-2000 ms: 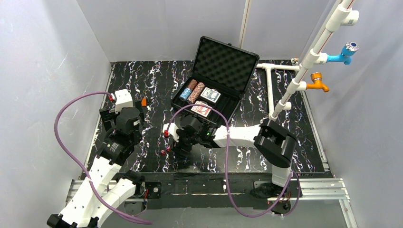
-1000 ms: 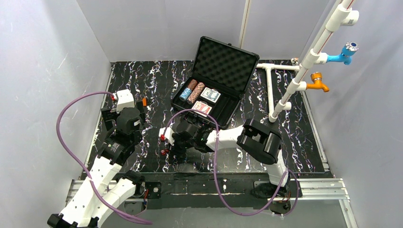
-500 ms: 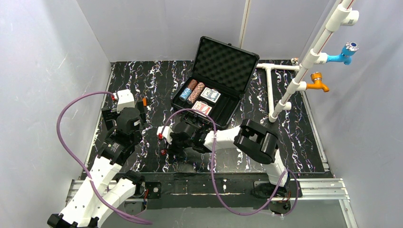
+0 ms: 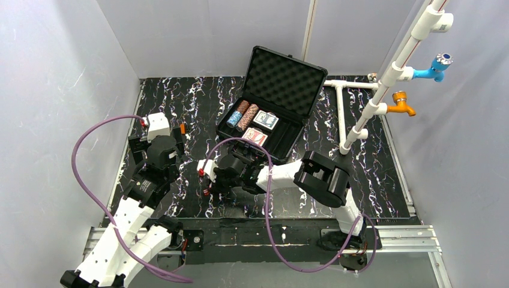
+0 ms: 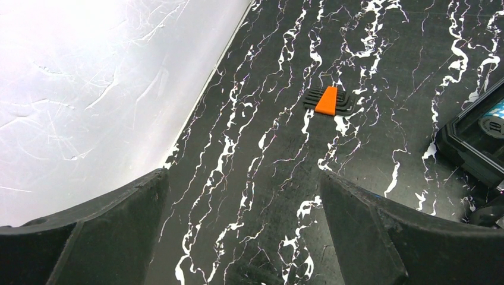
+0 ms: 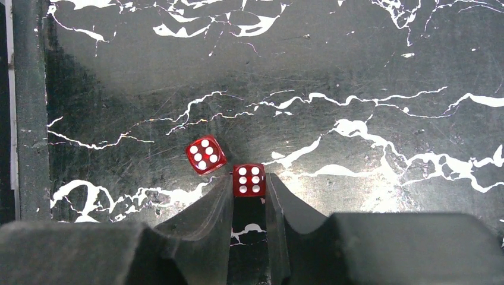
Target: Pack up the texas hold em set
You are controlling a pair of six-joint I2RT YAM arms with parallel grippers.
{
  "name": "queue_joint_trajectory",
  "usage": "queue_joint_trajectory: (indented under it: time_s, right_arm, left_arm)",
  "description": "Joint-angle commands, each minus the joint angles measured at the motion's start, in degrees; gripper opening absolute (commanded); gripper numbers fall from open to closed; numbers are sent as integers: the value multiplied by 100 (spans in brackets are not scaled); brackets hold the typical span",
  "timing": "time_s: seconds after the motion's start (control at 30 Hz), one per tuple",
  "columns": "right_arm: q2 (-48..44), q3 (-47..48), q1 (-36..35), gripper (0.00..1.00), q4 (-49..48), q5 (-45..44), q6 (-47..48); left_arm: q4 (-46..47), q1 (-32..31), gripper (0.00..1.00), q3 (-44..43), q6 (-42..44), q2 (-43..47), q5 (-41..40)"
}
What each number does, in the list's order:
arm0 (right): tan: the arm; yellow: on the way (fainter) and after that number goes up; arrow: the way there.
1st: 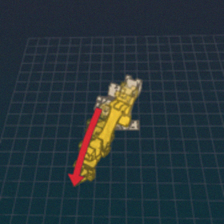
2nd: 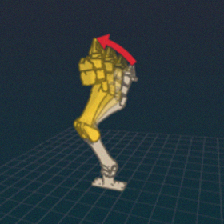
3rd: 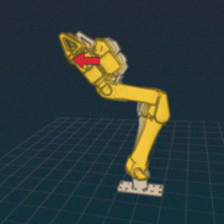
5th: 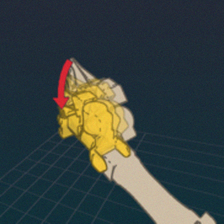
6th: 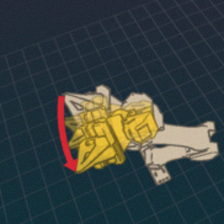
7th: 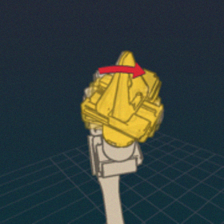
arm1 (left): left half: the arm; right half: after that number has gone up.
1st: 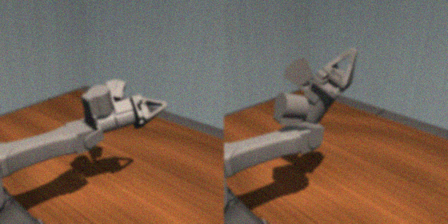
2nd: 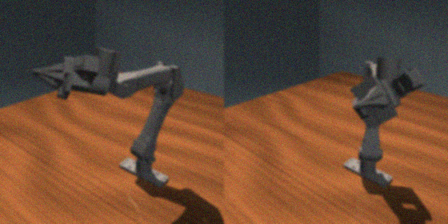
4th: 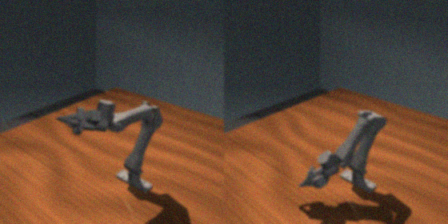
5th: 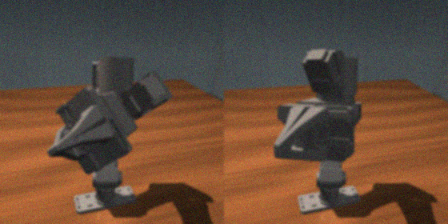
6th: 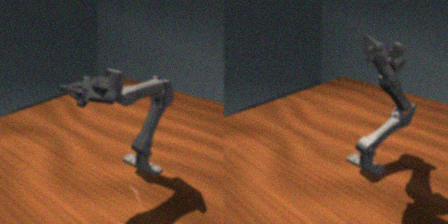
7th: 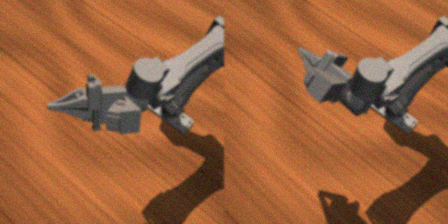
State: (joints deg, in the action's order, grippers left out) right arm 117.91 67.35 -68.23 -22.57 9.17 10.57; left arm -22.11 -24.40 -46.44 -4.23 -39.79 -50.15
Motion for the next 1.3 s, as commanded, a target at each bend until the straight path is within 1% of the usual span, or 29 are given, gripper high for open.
queue_joint_trajectory:
  time_s: [0.0,0.3,0.4,0.5,0.63,0.8,0.97,1.07,1.27]
  right_arm:
    - [77,-9,-75,31,-9,-207,66]
    - [-203,-170,-98,24,-58,-451,69]
    - [-371,-221,-94,18,-69,-521,29]
    - [-568,-280,-94,15,-24,-616,-46]
    - [-863,-398,-79,13,61,-878,-167]
    - [-1185,-435,-17,5,436,-1584,-507]
    - [-1563,-460,119,1,735,-1905,-645]
    - [-1701,-298,321,1,926,-1919,-810]
    - [-1612,491,678,1,1587,-1911,-918]
  left_arm:
    - [159,58,98,47,54,-19,-43]
    - [181,75,98,64,69,-98,54]
    - [183,75,98,73,92,-161,333]
    - [113,76,98,38,31,-272,469]
    - [40,76,98,16,-15,-338,654]
    - [-108,72,98,-77,-81,-468,924]
    - [-235,76,98,-145,-135,-566,1145]
    - [-311,76,98,-196,-170,-664,1247]
    - [-380,76,98,-235,-188,-656,1377]
